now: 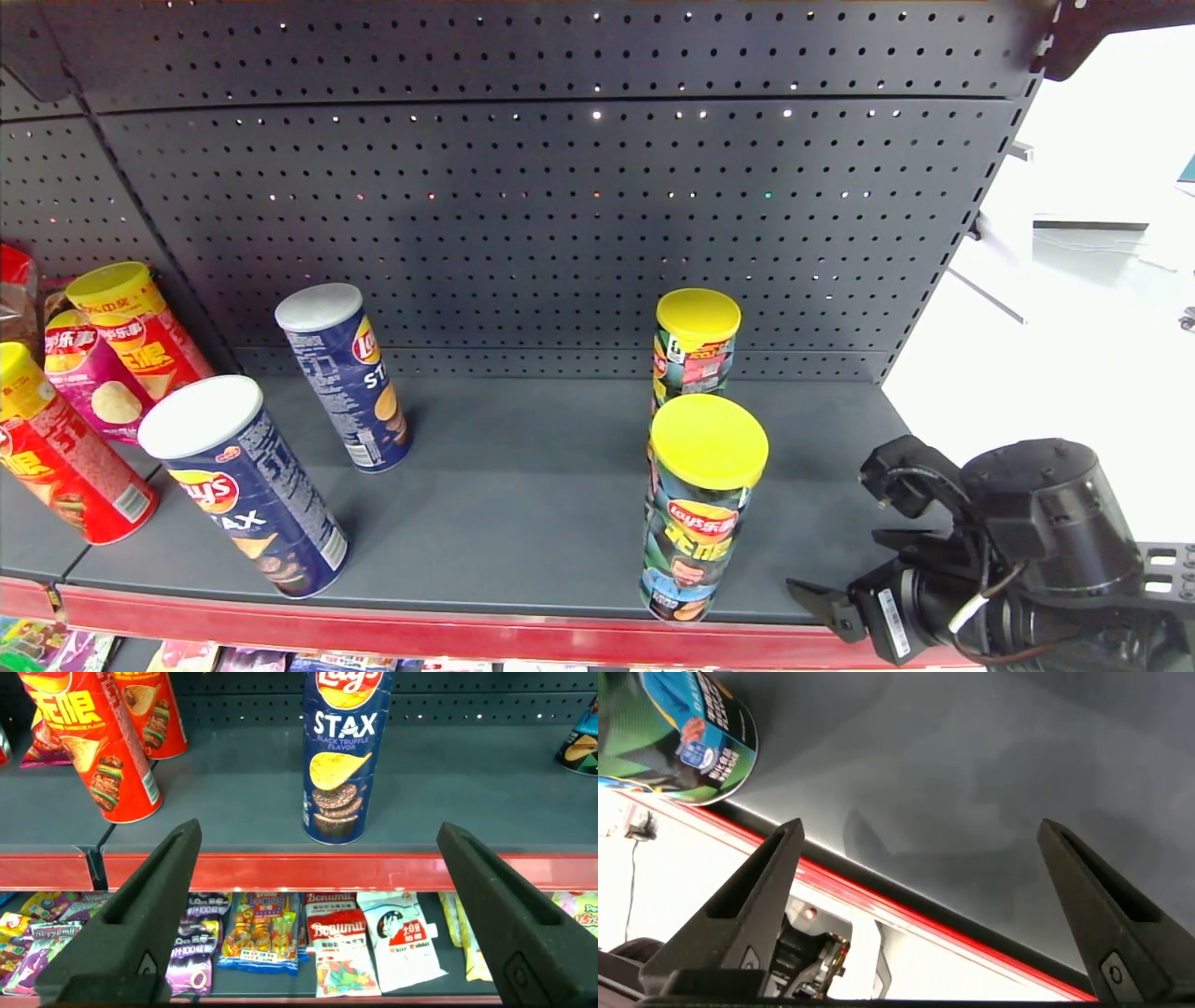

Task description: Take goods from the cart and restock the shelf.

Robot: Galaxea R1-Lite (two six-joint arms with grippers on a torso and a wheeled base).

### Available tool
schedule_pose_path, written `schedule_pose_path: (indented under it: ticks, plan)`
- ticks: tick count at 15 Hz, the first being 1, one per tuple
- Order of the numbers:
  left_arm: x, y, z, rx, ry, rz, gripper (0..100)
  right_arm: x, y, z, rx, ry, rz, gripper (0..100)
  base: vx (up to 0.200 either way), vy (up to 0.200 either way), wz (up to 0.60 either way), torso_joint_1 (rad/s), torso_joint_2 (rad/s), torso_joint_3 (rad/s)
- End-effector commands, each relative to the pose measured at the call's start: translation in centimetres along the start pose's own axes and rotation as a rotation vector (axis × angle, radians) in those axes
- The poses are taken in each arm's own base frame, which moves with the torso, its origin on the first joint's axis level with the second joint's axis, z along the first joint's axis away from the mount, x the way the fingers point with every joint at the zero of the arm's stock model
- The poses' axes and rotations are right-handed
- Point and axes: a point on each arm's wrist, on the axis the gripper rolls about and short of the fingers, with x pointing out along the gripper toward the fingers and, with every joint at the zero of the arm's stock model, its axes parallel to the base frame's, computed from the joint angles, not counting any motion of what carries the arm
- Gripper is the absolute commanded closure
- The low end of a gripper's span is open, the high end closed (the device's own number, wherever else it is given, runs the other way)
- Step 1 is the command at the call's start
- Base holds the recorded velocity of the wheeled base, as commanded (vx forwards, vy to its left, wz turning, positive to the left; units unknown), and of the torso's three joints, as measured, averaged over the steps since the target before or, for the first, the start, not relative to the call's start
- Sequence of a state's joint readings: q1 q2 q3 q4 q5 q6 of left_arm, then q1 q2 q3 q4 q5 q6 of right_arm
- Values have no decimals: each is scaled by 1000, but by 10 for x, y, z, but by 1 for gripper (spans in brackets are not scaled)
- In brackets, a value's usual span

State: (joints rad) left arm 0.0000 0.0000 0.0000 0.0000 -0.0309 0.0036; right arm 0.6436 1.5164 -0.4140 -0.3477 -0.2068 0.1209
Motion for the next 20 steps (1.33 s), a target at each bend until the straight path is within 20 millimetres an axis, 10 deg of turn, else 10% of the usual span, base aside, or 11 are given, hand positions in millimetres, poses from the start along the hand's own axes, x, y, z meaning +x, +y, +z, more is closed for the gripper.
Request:
schedule_pose_path:
  ticks: [1,20]
  plan:
    - [0,0,0,-1,0,0,0,2,1,1,-4,3,0,0,0,0,0,0,0,0]
    - [0,0,0,-1,0,0,0,33,25,15,-57,27,41,0,0,0,0,0,0,0]
